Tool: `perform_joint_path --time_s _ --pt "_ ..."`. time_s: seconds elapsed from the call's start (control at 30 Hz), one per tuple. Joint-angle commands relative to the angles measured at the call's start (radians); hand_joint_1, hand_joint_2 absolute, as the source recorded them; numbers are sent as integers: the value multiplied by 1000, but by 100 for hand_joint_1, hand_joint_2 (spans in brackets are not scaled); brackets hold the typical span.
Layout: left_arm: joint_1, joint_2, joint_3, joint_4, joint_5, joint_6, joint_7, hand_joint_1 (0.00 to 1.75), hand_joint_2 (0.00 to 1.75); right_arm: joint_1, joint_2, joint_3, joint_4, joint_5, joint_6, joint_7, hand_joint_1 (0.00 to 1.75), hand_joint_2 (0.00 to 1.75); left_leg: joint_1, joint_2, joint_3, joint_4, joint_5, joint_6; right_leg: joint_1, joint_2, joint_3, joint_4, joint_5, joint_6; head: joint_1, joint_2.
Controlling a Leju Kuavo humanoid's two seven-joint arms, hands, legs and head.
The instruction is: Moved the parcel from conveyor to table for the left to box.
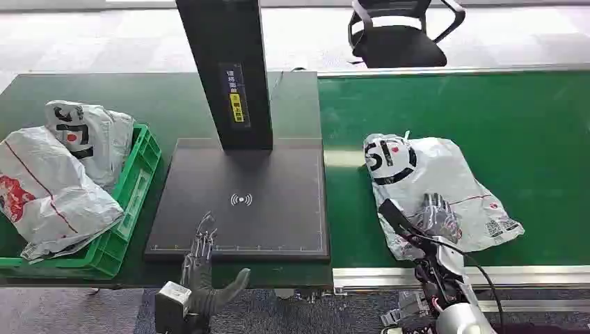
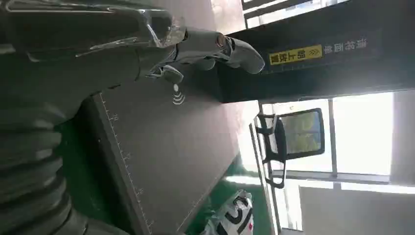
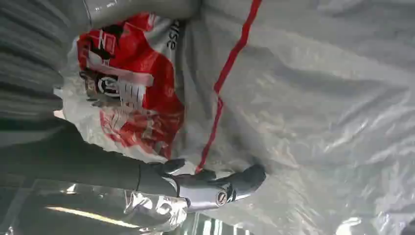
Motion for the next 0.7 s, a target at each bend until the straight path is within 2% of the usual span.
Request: perform_joint_path --time_s 0.03,0.2,0.3,0.4,0.47,0.5,0.7 --pt "-7 -19 -29 62 5 3 3 0 175 -15 18 -29 81 -4 2 -38 175 175 0 -1 2 -1 0 2 0 -2 2 -1 0 -2 0 0" --pt "-2 -19 -28 55 9 6 1 0 175 -36 34 -42 78 -27 -45 -83 175 175 -1 -1 2 -1 0 2 0 -1 3 -1 0 -3 0 0" --pt "14 -20 -25 46 12 16 -4 0 175 -55 60 -89 29 -109 -188 -229 175 175 -1 1 2 -1 0 2 0 0 2 -1 0 -3 0 0" --pt "20 -19 -25 47 12 19 -6 0 175 -66 60 -87 29 -110 -180 -227 175 175 -1 2 2 -1 -1 3 0 2 1 0 0 -3 0 0" --pt "21 -19 -28 50 13 25 -12 0 175 -54 83 -127 -28 -215 -265 -369 175 175 -1 1 2 -2 -1 3 0 1 2 -1 0 -4 0 0" --pt "20 -21 -29 56 14 32 -17 0 175 -47 100 -153 -76 -313 -303 -494 175 175 -1 1 2 -1 -1 2 0 0 2 0 0 -3 0 0" --pt "16 -21 -31 67 14 38 -21 0 175 -38 100 -137 -103 -325 -288 -485 175 175 -1 0 1 -1 0 2 0 -1 1 0 0 -2 0 0"
